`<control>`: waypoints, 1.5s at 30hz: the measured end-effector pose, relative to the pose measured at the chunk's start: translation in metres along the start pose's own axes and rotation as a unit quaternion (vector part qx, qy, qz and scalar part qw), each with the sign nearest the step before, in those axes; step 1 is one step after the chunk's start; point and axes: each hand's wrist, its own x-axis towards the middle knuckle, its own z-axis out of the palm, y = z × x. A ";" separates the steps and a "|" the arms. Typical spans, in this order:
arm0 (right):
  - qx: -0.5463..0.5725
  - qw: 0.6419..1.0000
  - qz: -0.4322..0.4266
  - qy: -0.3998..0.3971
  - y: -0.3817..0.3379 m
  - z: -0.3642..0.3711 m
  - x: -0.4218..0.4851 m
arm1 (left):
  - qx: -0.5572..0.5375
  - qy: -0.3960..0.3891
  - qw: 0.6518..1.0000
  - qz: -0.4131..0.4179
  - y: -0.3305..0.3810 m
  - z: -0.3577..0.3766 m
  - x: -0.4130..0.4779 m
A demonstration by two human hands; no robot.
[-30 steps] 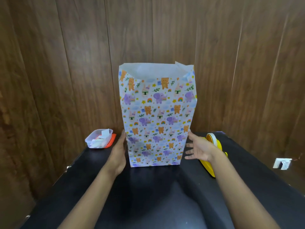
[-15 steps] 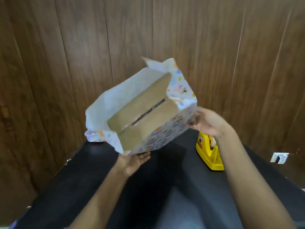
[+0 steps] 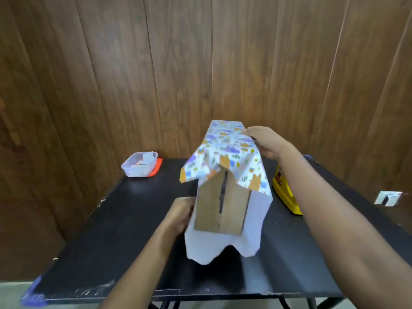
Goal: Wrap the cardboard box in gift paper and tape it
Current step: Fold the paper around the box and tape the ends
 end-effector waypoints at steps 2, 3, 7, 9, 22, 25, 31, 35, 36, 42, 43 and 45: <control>-0.057 0.998 0.025 -0.008 0.000 0.006 -0.006 | 0.079 -0.029 0.993 0.077 -0.011 -0.017 0.028; -0.075 0.996 0.043 -0.010 0.001 0.006 -0.012 | 0.093 -0.037 0.991 0.084 -0.010 -0.027 0.028; -0.145 0.987 0.073 0.012 -0.001 0.008 -0.043 | 0.069 -0.050 0.984 0.154 0.010 -0.022 0.016; -0.234 0.972 0.010 0.026 -0.003 0.009 -0.056 | 0.060 -0.038 0.978 0.198 0.035 -0.019 0.016; -0.491 0.847 -0.112 -0.170 -0.016 0.006 -0.084 | 0.729 -0.104 0.614 0.284 0.121 0.036 -0.037; -0.519 0.834 -0.125 -0.140 -0.009 0.006 -0.087 | 0.768 -0.078 0.555 0.309 0.115 0.036 -0.036; -0.576 0.799 -0.134 -0.111 -0.007 0.010 -0.094 | 0.826 -0.009 0.464 0.319 0.105 0.044 -0.041; -0.592 0.790 -0.132 -0.089 -0.010 0.010 -0.094 | 0.849 0.026 0.411 0.331 0.096 0.050 -0.037; -0.588 0.794 -0.128 -0.081 -0.009 0.009 -0.093 | 0.851 0.031 0.399 0.340 0.094 0.052 -0.036; -0.556 0.820 -0.120 -0.061 -0.007 0.005 -0.085 | 0.845 0.041 0.338 0.412 0.086 0.054 -0.026; -0.552 0.823 -0.118 -0.061 -0.007 0.004 -0.084 | 0.843 0.038 0.336 0.418 0.085 0.054 -0.025; -0.557 0.820 -0.114 -0.061 -0.006 0.004 -0.082 | 0.843 0.042 0.328 0.425 0.084 0.055 -0.026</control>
